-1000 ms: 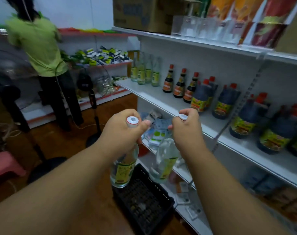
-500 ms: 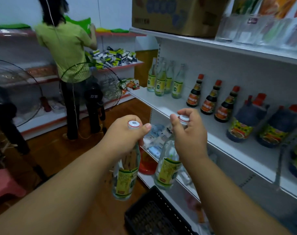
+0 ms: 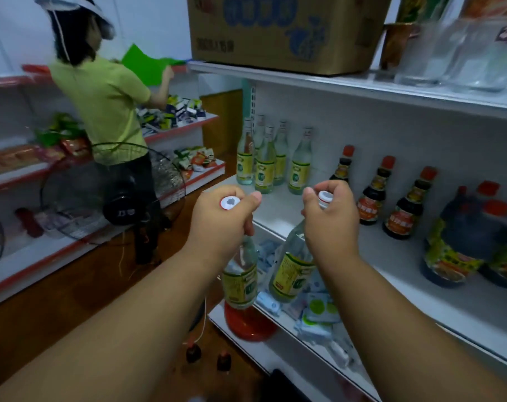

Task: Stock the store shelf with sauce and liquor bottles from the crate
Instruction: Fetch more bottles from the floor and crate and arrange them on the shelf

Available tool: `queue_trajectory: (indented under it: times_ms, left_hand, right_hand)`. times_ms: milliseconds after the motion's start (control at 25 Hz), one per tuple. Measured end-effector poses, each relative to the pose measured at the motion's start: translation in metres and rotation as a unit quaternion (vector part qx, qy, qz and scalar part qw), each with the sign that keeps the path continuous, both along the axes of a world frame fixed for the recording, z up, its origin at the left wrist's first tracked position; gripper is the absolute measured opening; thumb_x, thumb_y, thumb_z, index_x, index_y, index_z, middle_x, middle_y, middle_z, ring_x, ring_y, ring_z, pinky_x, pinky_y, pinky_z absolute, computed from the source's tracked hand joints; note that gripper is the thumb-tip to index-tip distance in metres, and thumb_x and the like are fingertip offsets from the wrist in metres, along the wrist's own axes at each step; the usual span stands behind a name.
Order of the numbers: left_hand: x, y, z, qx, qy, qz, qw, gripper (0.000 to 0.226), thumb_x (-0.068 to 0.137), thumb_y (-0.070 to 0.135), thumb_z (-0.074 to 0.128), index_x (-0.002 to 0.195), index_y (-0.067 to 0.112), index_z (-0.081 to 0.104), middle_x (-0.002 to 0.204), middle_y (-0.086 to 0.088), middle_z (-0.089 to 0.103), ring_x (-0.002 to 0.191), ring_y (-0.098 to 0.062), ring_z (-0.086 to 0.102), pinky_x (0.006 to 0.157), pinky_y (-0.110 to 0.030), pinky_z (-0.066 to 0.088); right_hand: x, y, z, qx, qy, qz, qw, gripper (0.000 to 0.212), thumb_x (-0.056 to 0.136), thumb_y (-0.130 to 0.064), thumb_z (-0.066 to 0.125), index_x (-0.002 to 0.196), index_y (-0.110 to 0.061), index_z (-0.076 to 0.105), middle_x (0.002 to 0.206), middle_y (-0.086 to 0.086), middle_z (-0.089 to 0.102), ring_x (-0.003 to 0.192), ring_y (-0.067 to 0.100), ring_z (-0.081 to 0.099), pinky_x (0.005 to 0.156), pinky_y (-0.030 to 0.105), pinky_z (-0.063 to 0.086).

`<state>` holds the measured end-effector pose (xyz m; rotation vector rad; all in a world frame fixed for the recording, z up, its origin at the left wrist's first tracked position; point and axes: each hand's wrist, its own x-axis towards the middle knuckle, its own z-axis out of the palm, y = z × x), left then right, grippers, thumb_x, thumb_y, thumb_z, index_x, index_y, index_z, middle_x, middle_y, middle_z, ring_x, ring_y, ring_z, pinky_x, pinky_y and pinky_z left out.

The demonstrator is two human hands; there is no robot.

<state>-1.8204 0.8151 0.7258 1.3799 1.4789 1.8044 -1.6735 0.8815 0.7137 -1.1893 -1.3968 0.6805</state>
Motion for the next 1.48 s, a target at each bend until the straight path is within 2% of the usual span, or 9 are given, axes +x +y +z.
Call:
queue_trajectory:
  times_ms: [120, 360, 600, 760, 960, 1120, 1240, 1360, 1480]
  left_hand:
    - [-0.026, 0.068, 0.002, 0.0, -0.007, -0.056, 0.998, 0.039, 0.087, 0.018, 0.066, 0.057, -0.004, 0.051, 0.048, -0.019, 0.052, 0.053, -0.04, 0.055, 0.061, -0.038, 0.051]
    - [-0.075, 0.189, 0.015, -0.028, 0.044, -0.134, 0.99, 0.024, 0.082, 0.013, 0.067, 0.066, 0.002, 0.052, 0.051, -0.015, 0.054, 0.054, -0.036, 0.06, 0.06, -0.042, 0.052]
    - [-0.112, 0.271, 0.013, -0.062, 0.07, -0.178, 0.98, 0.024, 0.077, -0.002, 0.064, 0.063, 0.007, 0.046, 0.052, -0.014, 0.052, 0.048, -0.03, 0.061, 0.048, -0.026, 0.043]
    - [-0.123, 0.303, 0.004, -0.085, 0.077, -0.22, 0.969, 0.021, 0.079, -0.008, 0.062, 0.069, 0.002, 0.047, 0.06, -0.011, 0.048, 0.039, -0.003, 0.054, 0.041, -0.014, 0.038]
    - [-0.133, 0.325, -0.017, -0.071, 0.072, -0.233, 0.967, 0.02, 0.08, -0.004, 0.063, 0.07, -0.006, 0.046, 0.063, -0.026, 0.054, 0.043, -0.01, 0.058, 0.044, -0.019, 0.04]
    - [-0.132, 0.332, -0.027, -0.055, 0.058, -0.213, 0.974, 0.023, 0.082, 0.004, 0.068, 0.07, 0.007, 0.049, 0.064, -0.01, 0.058, 0.05, -0.006, 0.062, 0.048, -0.012, 0.04]
    - [-0.137, 0.338, -0.039, -0.079, 0.096, -0.173, 0.977, 0.026, 0.078, 0.019, 0.078, 0.085, 0.019, 0.053, 0.073, 0.01, 0.061, 0.063, 0.007, 0.056, 0.056, -0.001, 0.038]
    - [-0.141, 0.344, -0.05, -0.073, 0.118, -0.158, 0.978, 0.028, 0.08, 0.023, 0.077, 0.085, 0.025, 0.05, 0.077, 0.011, 0.062, 0.07, 0.007, 0.056, 0.058, 0.001, 0.036]
    - [-0.139, 0.345, -0.055, -0.048, 0.13, -0.142, 0.98, 0.023, 0.084, 0.021, 0.073, 0.091, 0.021, 0.051, 0.081, 0.007, 0.061, 0.07, 0.007, 0.055, 0.059, 0.002, 0.036]
  right_hand:
    - [-0.028, 0.047, 0.0, -0.014, -0.011, -0.036, 0.999, 0.014, 0.093, -0.038, 0.057, 0.083, -0.033, 0.048, 0.086, 0.001, 0.065, 0.082, 0.023, 0.063, 0.065, 0.035, 0.049]
    - [-0.075, 0.125, 0.01, -0.035, -0.039, -0.102, 0.993, 0.007, 0.094, -0.02, 0.053, 0.09, -0.022, 0.047, 0.071, 0.004, 0.054, 0.058, 0.019, 0.048, 0.052, 0.03, 0.035]
    - [-0.108, 0.186, 0.007, -0.026, -0.074, -0.134, 0.988, 0.011, 0.095, -0.009, 0.049, 0.101, -0.015, 0.043, 0.072, 0.003, 0.048, 0.053, 0.013, 0.046, 0.041, 0.019, 0.034]
    - [-0.126, 0.224, -0.006, -0.034, -0.132, -0.169, 0.976, 0.008, 0.097, -0.015, 0.049, 0.099, -0.019, 0.042, 0.082, -0.008, 0.044, 0.069, 0.008, 0.045, 0.056, 0.023, 0.032]
    - [-0.136, 0.242, -0.017, 0.011, -0.127, -0.148, 0.981, 0.012, 0.097, -0.016, 0.053, 0.1, -0.018, 0.042, 0.084, -0.009, 0.045, 0.07, -0.001, 0.048, 0.06, 0.021, 0.034]
    - [-0.134, 0.236, -0.034, -0.06, -0.088, -0.109, 0.988, 0.048, 0.086, -0.021, 0.072, 0.122, -0.025, 0.041, 0.107, -0.011, 0.057, 0.091, -0.007, 0.055, 0.075, 0.004, 0.04]
    - [-0.13, 0.221, -0.075, -0.119, -0.088, -0.095, 0.984, 0.083, 0.073, -0.023, 0.083, 0.137, -0.038, 0.033, 0.133, -0.013, 0.049, 0.12, 0.003, 0.048, 0.102, 0.021, 0.04]
    - [-0.135, 0.235, -0.095, -0.112, -0.077, -0.142, 0.981, 0.074, 0.069, -0.025, 0.087, 0.122, -0.04, 0.038, 0.124, -0.009, 0.053, 0.114, 0.007, 0.052, 0.099, 0.029, 0.046]
    - [-0.134, 0.269, -0.101, -0.083, -0.068, -0.148, 0.983, 0.07, 0.066, -0.025, 0.087, 0.124, -0.024, 0.048, 0.12, -0.005, 0.058, 0.112, 0.012, 0.057, 0.096, 0.036, 0.05]
